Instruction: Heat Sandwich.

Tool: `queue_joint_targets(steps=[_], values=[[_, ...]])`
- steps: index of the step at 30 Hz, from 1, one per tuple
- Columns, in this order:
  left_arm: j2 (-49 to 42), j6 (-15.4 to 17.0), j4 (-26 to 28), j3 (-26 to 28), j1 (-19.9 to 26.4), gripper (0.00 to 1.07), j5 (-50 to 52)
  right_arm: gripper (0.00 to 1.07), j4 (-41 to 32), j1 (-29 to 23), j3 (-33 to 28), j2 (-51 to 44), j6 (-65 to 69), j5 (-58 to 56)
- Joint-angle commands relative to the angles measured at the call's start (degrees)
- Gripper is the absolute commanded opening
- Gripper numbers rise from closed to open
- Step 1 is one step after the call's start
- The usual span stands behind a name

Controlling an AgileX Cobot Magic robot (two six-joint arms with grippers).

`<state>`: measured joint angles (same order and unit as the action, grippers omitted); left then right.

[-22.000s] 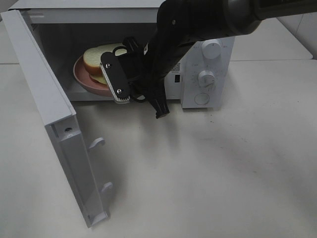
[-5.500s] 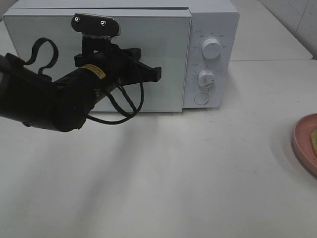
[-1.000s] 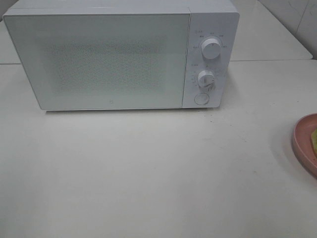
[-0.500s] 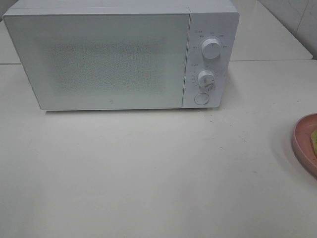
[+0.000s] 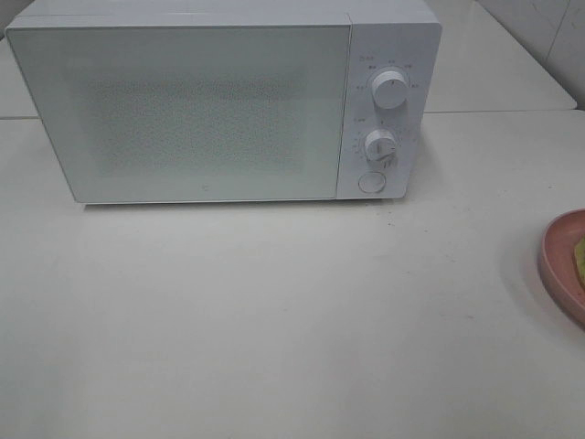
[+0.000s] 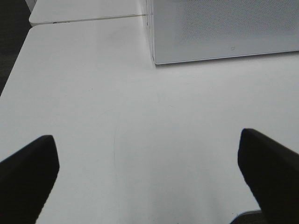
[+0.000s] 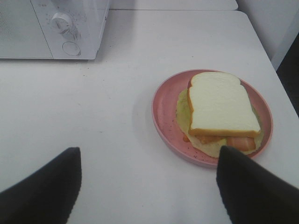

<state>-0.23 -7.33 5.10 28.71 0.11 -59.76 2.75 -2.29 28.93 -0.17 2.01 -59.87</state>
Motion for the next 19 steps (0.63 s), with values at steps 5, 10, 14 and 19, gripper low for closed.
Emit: queue_joint_targets(steps=[5,10,14,19], values=[[-1.5,0.5,0.1,-0.2,0.2,1.01,0.7,0.76,-0.2,0.3,-0.1,-1.6,-0.2,0.4],[-1.5,0.5,0.1,-0.2,0.2,1.01,0.7,0.76,-0.2,0.3,-0.1,-1.6,-0.2,0.4],[-1.5,0.5,0.1,-0.2,0.2,1.01,0.7,0.76,-0.2,0.3,-0.1,-1.6,-0.2,0.4],[-1.5,0.5,0.1,-0.2,0.2,1.01,0.7,0.76,-0.2,0.3,-0.1,-1.6,-0.2,0.4]])
